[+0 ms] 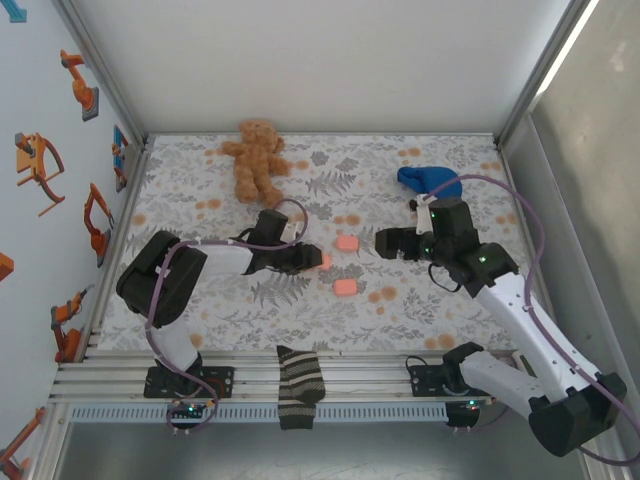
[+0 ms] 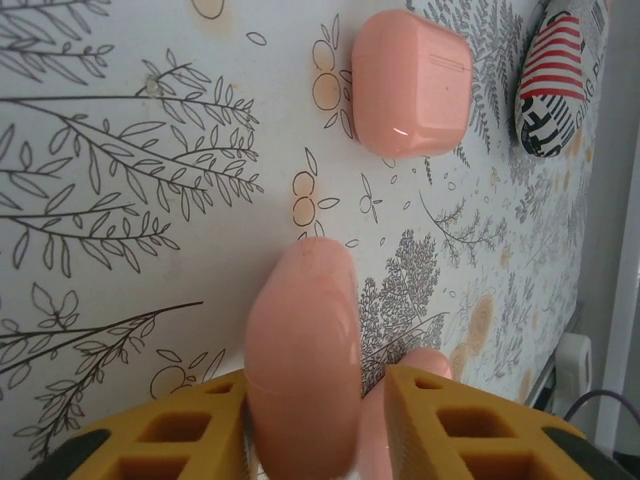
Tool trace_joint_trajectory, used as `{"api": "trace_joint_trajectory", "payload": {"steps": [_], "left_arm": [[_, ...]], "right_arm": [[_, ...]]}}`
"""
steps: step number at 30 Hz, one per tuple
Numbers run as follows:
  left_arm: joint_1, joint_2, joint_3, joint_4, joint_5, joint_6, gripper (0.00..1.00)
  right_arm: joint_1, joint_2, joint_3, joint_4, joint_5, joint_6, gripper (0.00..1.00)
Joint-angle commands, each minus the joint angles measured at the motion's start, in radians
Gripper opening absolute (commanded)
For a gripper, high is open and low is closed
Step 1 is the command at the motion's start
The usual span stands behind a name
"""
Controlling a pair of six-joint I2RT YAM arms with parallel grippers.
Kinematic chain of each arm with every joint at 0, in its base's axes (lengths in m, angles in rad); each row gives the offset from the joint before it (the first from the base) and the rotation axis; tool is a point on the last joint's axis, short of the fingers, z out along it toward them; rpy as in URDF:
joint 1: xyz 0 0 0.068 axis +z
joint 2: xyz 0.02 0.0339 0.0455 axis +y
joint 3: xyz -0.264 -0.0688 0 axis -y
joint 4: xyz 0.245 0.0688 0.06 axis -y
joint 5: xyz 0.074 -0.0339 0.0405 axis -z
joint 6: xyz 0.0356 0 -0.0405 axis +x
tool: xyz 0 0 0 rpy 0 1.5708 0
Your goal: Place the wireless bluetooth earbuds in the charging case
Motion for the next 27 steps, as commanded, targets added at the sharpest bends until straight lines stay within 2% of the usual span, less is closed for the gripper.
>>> {"api": "trace_joint_trajectory", "payload": {"steps": [1, 8, 12, 15, 18, 20, 22, 24, 26, 27], "left_arm": [[0.014, -0.002, -0.008, -0.007, 0.009, 0.012, 0.44], [0.072, -0.101, -0.038, -0.07, -0.058, 0.055, 0.52], [0.101, -0.23, 0.003, -0.222, -0.15, 0.168, 0.55], [0.114, -0.361, 0.052, -0.363, -0.307, 0.283, 0.55], [0.118, -0.503, 0.07, -0.453, -0.536, 0.379, 0.6], [0.119, -0.585, 0.062, -0.468, -0.707, 0.433, 0.66], [0.121, -0.658, 0.032, -0.452, -0.877, 0.48, 0.76], [0.127, -0.71, -0.009, -0.416, -0.999, 0.524, 0.86], [0.145, -0.742, -0.059, -0.358, -1.072, 0.566, 0.97], [0.163, -0.753, -0.089, -0.323, -1.09, 0.582, 0.97]], "right_arm": [[-0.019, -0.012, 0.001, -0.009, -0.004, -0.02, 0.99], [-0.074, -0.037, 0.044, -0.061, 0.028, -0.069, 0.99], [-0.132, -0.068, 0.061, -0.067, 0.078, -0.108, 0.99], [-0.172, -0.096, 0.053, -0.056, 0.173, -0.14, 0.99], [-0.192, -0.135, -0.019, 0.016, 0.331, -0.157, 1.0], [-0.203, -0.162, -0.088, 0.085, 0.443, -0.158, 1.0], [-0.228, -0.188, -0.168, 0.168, 0.496, -0.165, 1.0], [-0.258, -0.204, -0.232, 0.248, 0.51, -0.15, 1.0], [-0.282, -0.211, -0.296, 0.345, 0.516, -0.16, 1.0], [-0.289, -0.212, -0.338, 0.406, 0.522, -0.182, 1.0]]}}
